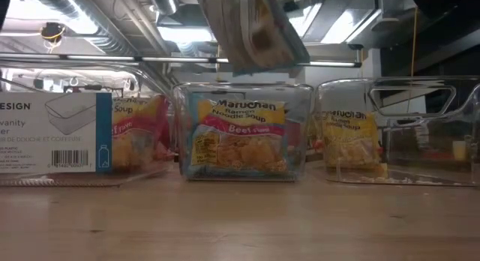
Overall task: Sort Maruchan noodles
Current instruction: Put the blue noodle pack into the middle transparent bin
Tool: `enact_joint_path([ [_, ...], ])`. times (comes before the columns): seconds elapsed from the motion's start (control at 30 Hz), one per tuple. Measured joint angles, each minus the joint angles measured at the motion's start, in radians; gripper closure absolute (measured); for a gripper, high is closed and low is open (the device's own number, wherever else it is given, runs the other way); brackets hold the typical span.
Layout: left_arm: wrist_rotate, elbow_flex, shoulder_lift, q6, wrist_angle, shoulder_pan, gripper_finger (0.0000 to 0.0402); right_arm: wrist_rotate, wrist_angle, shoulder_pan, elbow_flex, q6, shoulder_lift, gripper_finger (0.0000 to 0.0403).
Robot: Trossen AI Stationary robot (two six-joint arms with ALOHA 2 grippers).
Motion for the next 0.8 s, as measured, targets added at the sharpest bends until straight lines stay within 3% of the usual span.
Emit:
enact_joint_path([
  [0.23,0.042,0.000,0.061,0.090,-0.115,0.047,0.0401,-0.003,0.000,0.000,0.000,0.000,0.000,0.0276],
  [0.53,0.102,0.000,0.165,0.143,-0.189,0.031,0.0401,-0.004,0.004,0.000,0.000,-0.001,0.000,0.0276],
  [0.8,0.120,0.000,0.192,0.074,-0.313,-0.003,0.0401,-0.004,0.005,0.000,0.000,-0.001,0.000,0.0276],
])
